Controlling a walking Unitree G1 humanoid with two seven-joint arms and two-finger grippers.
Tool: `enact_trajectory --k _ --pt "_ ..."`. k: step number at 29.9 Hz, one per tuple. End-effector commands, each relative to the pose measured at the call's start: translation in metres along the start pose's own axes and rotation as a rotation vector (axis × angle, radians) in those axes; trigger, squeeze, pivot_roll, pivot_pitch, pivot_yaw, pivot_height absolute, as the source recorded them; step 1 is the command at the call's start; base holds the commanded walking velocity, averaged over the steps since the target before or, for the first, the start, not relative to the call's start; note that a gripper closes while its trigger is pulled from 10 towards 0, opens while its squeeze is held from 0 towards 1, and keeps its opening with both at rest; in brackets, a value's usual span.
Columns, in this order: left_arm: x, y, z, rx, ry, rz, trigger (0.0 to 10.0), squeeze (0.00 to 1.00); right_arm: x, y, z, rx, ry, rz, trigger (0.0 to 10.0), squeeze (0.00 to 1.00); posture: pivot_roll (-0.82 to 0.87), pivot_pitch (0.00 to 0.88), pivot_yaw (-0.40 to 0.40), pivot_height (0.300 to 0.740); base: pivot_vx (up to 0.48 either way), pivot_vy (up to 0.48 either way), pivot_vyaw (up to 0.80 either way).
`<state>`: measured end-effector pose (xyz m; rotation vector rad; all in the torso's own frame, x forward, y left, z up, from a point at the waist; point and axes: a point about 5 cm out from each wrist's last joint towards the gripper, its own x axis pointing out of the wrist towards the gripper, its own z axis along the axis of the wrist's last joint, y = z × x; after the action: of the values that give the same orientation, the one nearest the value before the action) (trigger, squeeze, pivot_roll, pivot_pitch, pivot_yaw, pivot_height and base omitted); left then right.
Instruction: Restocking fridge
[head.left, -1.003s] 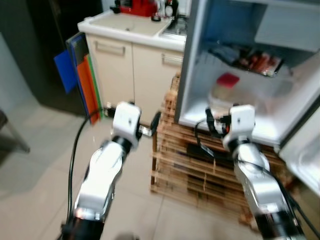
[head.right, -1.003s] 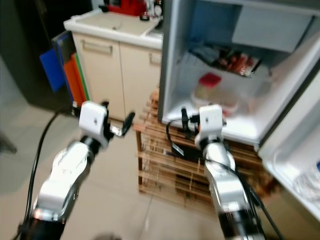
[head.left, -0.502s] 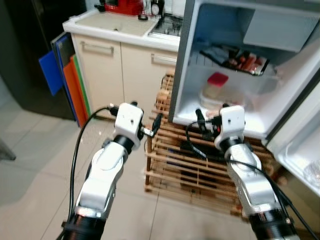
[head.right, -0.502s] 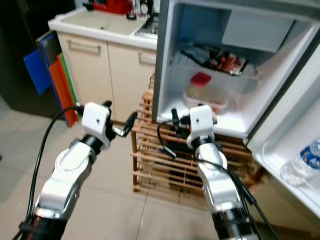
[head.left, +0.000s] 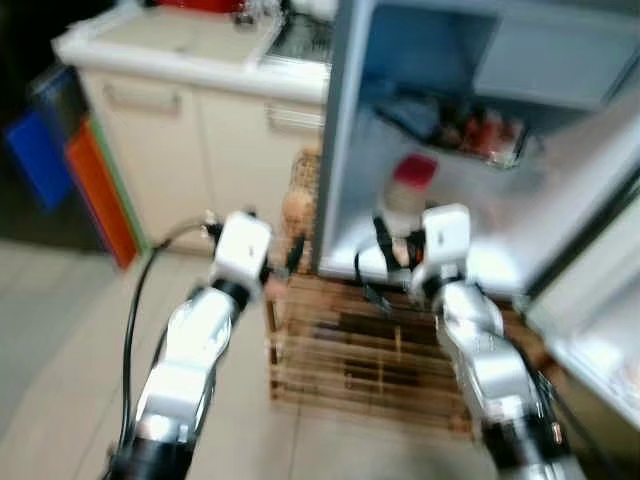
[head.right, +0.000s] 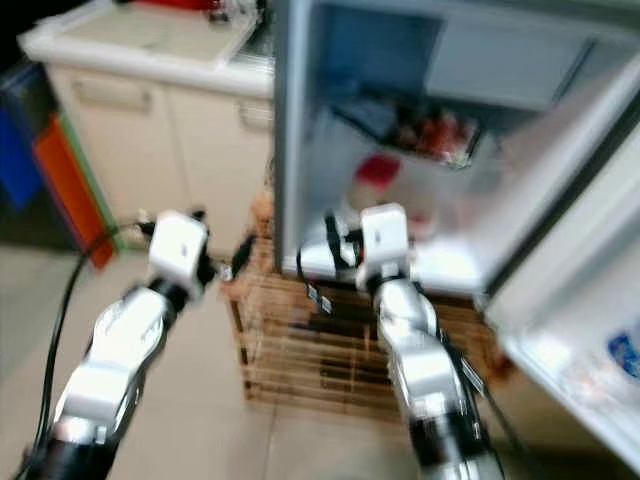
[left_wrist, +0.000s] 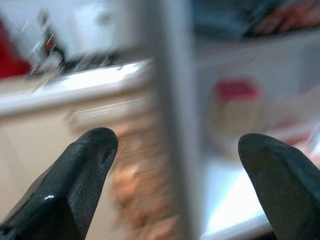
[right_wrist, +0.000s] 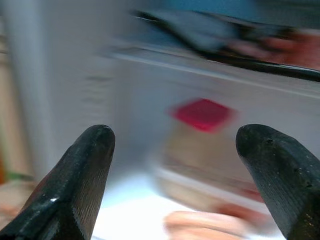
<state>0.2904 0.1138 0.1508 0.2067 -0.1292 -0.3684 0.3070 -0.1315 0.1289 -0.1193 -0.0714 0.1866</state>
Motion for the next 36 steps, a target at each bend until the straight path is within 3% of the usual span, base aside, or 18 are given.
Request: enact_trajectory --k 1,15,36 --pt "-0.0016 -0.0085 -0.0028 -0.026 0.018 -0.016 10.0 0.00 -0.0034 -0.0066 -0.0061 0.003 0.026 -0.023 10.0 0.00 0.02 0.000 -0.062 0.740 0.000 0.000 0.00" --pt "0.0003 -0.0088 -0.0050 -0.037 0.022 -0.016 10.0 0.00 -0.0025 -0.0065 -0.0080 0.003 0.029 -0.018 10.0 0.00 0.03 0.000 -0.066 0.740 -0.261 -0.313 0.00" --pt "-0.0013 -0.0097 -0.0045 -0.059 0.006 -0.042 10.0 0.00 -0.0022 -0.0021 -0.0094 -0.003 0.028 -0.006 10.0 0.00 0.03 0.000 -0.067 0.740 0.000 0.000 0.00"
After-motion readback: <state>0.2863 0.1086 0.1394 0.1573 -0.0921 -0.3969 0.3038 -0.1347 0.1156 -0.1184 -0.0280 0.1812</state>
